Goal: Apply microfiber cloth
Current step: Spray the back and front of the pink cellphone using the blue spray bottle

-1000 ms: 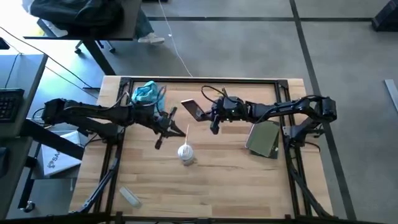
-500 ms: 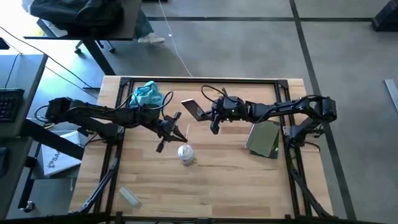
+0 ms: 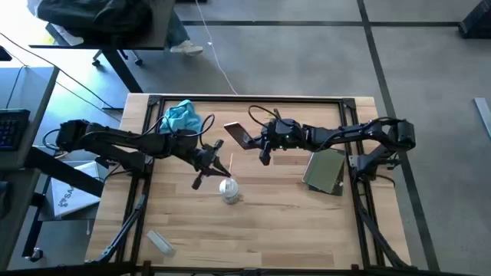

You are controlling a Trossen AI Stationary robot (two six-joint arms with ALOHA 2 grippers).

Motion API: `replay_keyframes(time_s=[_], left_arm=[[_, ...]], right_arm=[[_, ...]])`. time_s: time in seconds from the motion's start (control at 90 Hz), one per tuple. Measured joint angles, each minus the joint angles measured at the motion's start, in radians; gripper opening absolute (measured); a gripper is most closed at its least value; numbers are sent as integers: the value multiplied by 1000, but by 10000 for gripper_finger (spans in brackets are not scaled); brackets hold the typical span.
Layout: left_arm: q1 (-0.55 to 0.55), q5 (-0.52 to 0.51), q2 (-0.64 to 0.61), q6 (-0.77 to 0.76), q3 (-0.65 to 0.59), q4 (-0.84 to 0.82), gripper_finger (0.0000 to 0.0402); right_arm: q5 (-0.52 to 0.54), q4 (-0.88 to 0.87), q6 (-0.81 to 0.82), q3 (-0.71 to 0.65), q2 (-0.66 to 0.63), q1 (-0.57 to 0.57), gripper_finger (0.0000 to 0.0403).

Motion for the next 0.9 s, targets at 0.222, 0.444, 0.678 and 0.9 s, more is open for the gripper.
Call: replay_keyframes(time_s=[0.222, 0.444, 0.678, 0.9], left_arm=[[0, 2, 14, 0, 1, -8, 0], [0, 4, 37, -1, 2, 8, 0], [0, 3, 36, -2, 1, 9, 0], [0, 3, 36, -1, 0, 8, 0]], right_arm=[[0, 22, 5, 0, 0, 3, 0], [7, 39, 3, 0, 10, 27, 0], [-4, 28, 91, 0, 77, 46, 0], [-57, -10, 190, 0, 79, 53, 0]])
